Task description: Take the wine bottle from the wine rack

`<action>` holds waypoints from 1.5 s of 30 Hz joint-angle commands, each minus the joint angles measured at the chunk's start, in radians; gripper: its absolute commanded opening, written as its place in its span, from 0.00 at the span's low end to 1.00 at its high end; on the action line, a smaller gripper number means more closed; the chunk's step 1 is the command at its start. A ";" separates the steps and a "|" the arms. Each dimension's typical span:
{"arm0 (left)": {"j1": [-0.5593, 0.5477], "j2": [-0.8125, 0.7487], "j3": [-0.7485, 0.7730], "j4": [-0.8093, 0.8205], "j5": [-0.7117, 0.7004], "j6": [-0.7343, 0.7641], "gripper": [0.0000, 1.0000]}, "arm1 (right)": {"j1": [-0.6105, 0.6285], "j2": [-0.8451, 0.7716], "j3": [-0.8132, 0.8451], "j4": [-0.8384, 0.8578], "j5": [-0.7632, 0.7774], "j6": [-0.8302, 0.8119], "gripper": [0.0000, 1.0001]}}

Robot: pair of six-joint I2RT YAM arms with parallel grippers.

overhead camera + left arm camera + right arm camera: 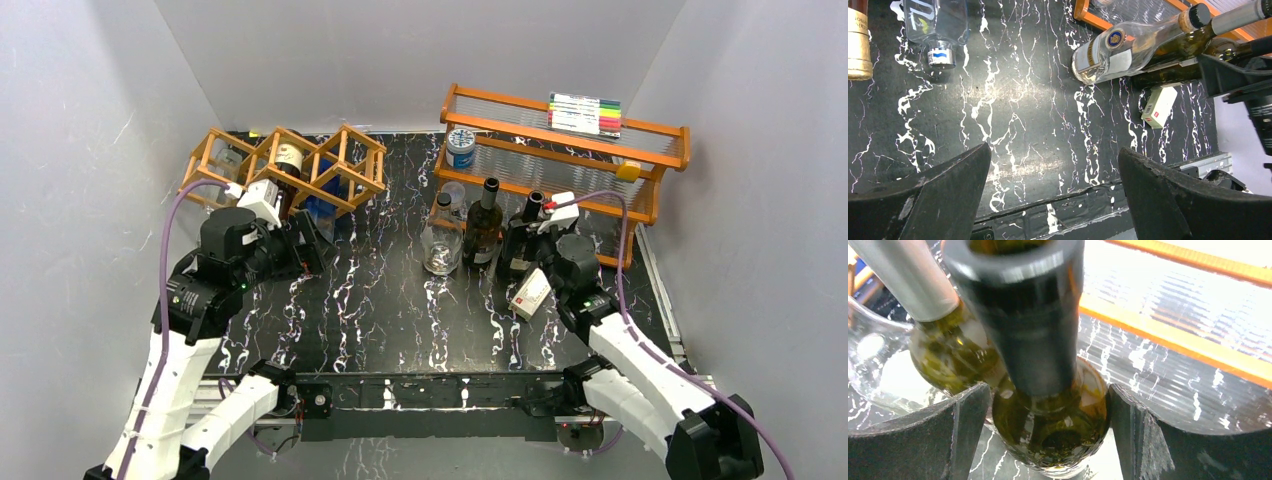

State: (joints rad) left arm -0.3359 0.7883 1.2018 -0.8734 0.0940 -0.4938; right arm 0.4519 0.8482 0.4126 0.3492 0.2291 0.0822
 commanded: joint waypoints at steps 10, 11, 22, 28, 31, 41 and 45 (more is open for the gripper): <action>-0.002 0.055 -0.081 0.001 -0.049 0.076 0.98 | -0.002 -0.249 0.195 -0.152 -0.076 0.118 0.98; -0.002 0.071 -0.084 0.004 -0.053 0.082 0.98 | -0.002 -0.258 0.217 -0.160 -0.085 0.125 0.98; -0.002 0.160 -0.172 0.095 -0.117 0.088 0.98 | -0.001 -0.012 0.652 -0.434 -0.474 0.020 0.98; 0.011 0.153 -0.216 0.115 -0.213 0.115 0.98 | 0.004 0.142 0.812 -0.457 -0.686 0.059 0.98; 0.057 0.162 -0.218 0.128 -0.219 0.134 0.98 | 0.023 0.170 0.820 -0.403 -0.754 0.088 0.98; 0.425 0.208 -0.190 0.170 -0.051 0.195 0.98 | 0.111 0.196 0.828 -0.442 -0.745 0.045 0.98; 0.480 0.215 -0.208 0.232 0.014 0.174 0.98 | 0.111 0.183 0.825 -0.473 -0.744 0.020 0.98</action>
State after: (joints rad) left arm 0.1005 1.0061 0.9901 -0.7071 0.0280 -0.3145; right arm 0.5594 1.0630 1.2015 -0.1200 -0.5045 0.1402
